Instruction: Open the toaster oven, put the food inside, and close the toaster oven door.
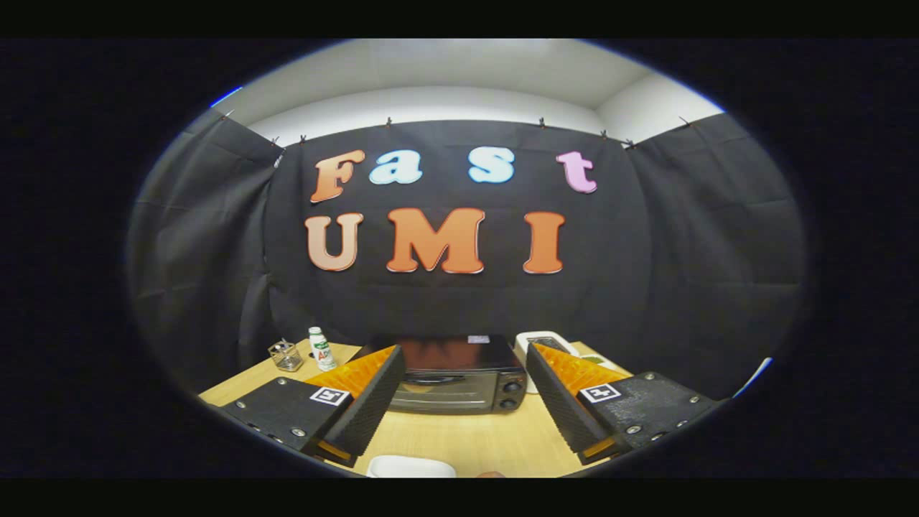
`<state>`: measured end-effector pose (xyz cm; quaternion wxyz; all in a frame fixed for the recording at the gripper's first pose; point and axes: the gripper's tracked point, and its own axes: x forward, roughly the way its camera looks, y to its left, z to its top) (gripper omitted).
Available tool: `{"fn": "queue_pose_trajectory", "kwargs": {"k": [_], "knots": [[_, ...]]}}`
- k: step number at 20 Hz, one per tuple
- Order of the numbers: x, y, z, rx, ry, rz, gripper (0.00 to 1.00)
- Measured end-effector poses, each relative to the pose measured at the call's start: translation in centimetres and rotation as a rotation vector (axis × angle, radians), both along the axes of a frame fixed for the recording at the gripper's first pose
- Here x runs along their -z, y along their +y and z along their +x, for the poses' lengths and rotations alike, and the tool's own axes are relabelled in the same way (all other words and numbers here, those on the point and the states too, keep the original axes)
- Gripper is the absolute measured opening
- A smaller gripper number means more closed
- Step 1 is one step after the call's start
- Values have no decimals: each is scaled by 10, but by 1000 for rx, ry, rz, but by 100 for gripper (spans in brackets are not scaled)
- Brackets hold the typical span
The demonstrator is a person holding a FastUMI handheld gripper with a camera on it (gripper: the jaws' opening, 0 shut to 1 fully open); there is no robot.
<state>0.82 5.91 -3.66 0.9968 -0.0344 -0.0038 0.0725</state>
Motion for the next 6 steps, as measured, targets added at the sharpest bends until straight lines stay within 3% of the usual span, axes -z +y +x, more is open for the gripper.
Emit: {"fn": "queue_pose_trajectory", "kwargs": {"k": [6], "knots": [[-23,-49,-40,59,-67,-20,100]]}}
